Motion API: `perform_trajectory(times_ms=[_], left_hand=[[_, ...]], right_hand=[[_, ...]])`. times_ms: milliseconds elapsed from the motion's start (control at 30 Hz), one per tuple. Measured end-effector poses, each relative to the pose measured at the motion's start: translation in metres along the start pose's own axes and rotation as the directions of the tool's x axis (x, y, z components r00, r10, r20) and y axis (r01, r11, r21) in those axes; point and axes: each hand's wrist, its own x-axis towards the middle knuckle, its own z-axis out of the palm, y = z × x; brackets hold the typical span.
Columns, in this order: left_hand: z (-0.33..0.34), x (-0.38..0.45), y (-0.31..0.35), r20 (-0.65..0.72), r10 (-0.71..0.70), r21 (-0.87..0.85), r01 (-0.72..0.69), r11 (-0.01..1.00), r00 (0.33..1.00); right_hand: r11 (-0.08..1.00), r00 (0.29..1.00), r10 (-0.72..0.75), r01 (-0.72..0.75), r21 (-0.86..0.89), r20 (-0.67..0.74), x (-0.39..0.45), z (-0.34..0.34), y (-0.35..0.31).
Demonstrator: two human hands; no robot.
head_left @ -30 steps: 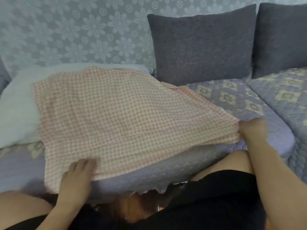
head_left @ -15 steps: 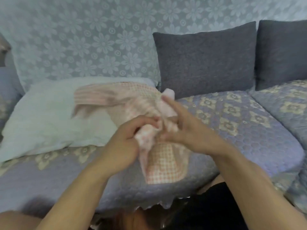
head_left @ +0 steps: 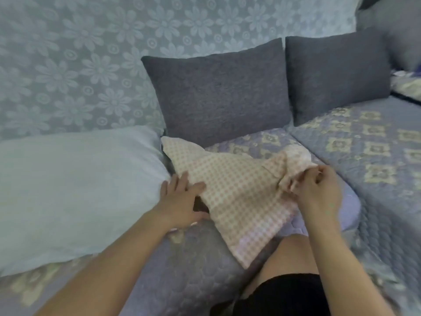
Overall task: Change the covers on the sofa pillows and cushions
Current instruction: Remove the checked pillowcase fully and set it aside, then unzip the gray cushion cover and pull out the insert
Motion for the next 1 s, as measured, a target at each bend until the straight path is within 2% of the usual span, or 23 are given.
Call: perform_trajectory(times_ms=[33,67,100,133,167,233,300,333,400,500,567,633,700,800,833,900,933,967,1000], left_hand=[[0.009,0.015,0.010,-0.034,-0.021,-0.002,0.021,1.000,0.999],[0.017,0.027,0.020,-0.052,-0.047,-0.032,0.046,0.998,0.998],[0.023,0.037,0.032,-0.054,-0.070,-0.115,0.064,0.991,0.996],[0.028,0.045,0.043,-0.038,-0.092,-0.264,0.078,0.961,0.995],[0.029,0.048,0.057,-0.019,-0.102,-0.421,0.085,0.903,0.995],[0.026,0.054,0.079,0.003,-0.117,-0.656,0.091,0.749,0.993],[0.016,0.059,0.092,0.045,-0.127,-0.814,0.111,0.570,0.991],[0.010,0.061,0.097,0.051,-0.106,-0.848,0.099,0.520,0.993],[-0.002,0.064,0.101,-0.023,-0.033,-0.827,0.000,0.563,0.999],[-0.024,0.063,0.104,-0.175,0.028,-0.745,-0.151,0.649,0.984],[-0.039,0.066,0.108,-0.274,-0.016,-0.723,-0.195,0.663,0.962],[-0.059,0.074,0.124,-0.334,-0.046,-0.710,-0.219,0.669,0.942],[-0.076,0.089,0.159,-0.357,0.012,-0.649,-0.257,0.716,0.934],[-0.087,0.117,0.241,-0.328,0.194,-0.559,-0.355,0.749,0.925],[-0.086,0.122,0.271,-0.311,0.265,-0.524,-0.398,0.753,0.913],[-0.079,0.131,0.325,-0.291,0.423,-0.421,-0.512,0.749,0.858],[-0.075,0.133,0.346,-0.259,0.494,-0.365,-0.558,0.745,0.830],[-0.070,0.132,0.363,-0.213,0.552,-0.310,-0.592,0.744,0.806],[-0.064,0.130,0.374,-0.158,0.593,-0.257,-0.613,0.747,0.789]], right_hand=[[0.998,0.985,0.044,-0.038,-0.041,0.166,0.001,0.006,0.009],[0.988,0.919,0.103,-0.049,-0.148,0.380,0.002,0.015,0.020],[0.963,0.814,0.156,0.000,-0.269,0.560,0.002,0.024,0.032],[0.929,0.718,0.192,0.087,-0.361,0.669,0.000,0.034,0.043],[0.895,0.684,0.180,0.183,-0.406,0.707,-0.003,0.044,0.051],[0.865,0.686,0.072,0.318,-0.388,0.724,-0.005,0.073,0.063],[0.818,0.684,-0.045,0.444,-0.366,0.728,0.003,0.106,0.069],[0.766,0.686,-0.106,0.518,-0.381,0.720,0.007,0.118,0.068],[0.694,0.701,-0.259,0.614,-0.377,0.665,0.019,0.137,0.068],[0.823,0.790,-0.369,0.523,-0.223,0.490,0.038,0.134,0.061],[0.923,0.890,-0.265,0.345,-0.169,0.370,0.058,0.116,0.053],[0.990,0.966,-0.138,0.143,-0.010,0.220,0.085,0.079,0.046],[0.995,0.995,-0.097,0.097,0.001,0.027,0.119,0.021,0.040],[0.989,0.945,-0.115,0.078,-0.129,-0.307,0.168,-0.088,0.035],[0.993,0.912,-0.089,0.050,-0.107,-0.400,0.181,-0.126,0.036],[0.999,0.831,0.044,-0.022,0.046,-0.554,0.203,-0.197,0.048],[0.993,0.810,0.121,-0.093,0.078,-0.574,0.210,-0.229,0.060],[0.981,0.833,0.169,-0.195,0.007,-0.526,0.213,-0.256,0.072],[0.920,0.855,0.248,-0.355,-0.166,-0.456,0.212,-0.278,0.083]])
